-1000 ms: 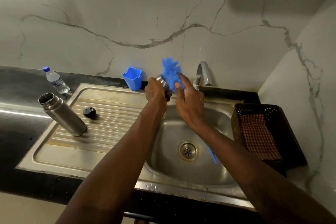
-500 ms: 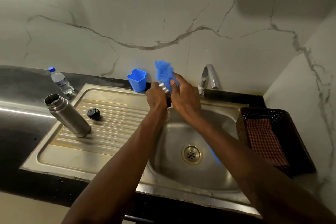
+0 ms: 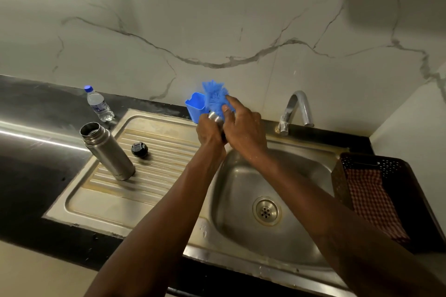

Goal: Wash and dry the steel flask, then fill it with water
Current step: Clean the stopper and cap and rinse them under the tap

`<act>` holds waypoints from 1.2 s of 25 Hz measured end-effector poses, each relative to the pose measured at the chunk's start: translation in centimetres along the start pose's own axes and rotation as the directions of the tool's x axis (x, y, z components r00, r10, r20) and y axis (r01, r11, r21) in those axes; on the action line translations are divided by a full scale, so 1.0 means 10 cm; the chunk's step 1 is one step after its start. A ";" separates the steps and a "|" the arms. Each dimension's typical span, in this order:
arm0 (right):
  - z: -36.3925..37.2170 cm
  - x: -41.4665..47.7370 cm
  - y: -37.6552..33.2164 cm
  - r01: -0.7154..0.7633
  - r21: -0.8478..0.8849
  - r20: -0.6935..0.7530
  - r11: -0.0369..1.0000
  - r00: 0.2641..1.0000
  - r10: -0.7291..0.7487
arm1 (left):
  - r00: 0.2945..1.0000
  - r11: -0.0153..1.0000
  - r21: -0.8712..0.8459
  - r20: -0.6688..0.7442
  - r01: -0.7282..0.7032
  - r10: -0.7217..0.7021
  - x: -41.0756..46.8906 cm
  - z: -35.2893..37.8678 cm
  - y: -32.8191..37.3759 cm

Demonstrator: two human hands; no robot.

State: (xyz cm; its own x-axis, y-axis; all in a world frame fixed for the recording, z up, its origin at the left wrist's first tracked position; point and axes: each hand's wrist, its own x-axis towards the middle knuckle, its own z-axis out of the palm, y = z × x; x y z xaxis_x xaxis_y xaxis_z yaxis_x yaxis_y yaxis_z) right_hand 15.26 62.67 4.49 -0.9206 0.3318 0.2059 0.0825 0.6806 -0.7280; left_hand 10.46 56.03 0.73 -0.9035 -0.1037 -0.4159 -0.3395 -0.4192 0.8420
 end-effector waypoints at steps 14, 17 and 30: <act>0.25 0.51 -0.10 -0.021 -0.263 0.519 0.965 0.840 0.160 | 0.926 0.961 -0.073 -0.257 0.267 -0.277 0.89 -0.77 0.07; 0.34 0.92 -0.12 0.066 -0.354 0.543 0.933 0.826 0.148 | 0.941 0.959 -0.084 -0.189 0.271 -0.282 1.05 -0.68 0.10; 0.92 2.07 -0.20 0.399 -0.662 0.561 0.634 0.825 0.067 | 0.936 0.942 -0.069 -0.112 0.329 -0.335 1.87 -0.40 0.19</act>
State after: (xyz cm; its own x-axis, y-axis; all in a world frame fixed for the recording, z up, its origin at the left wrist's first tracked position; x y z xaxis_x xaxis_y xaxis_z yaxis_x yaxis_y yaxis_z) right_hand -7.50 62.22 4.19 -0.9681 -0.0473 -0.2460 -0.0623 0.9966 0.0534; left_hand -6.04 49.65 -6.84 -0.7022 -0.0576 -0.7097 -0.5991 -0.4908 0.6326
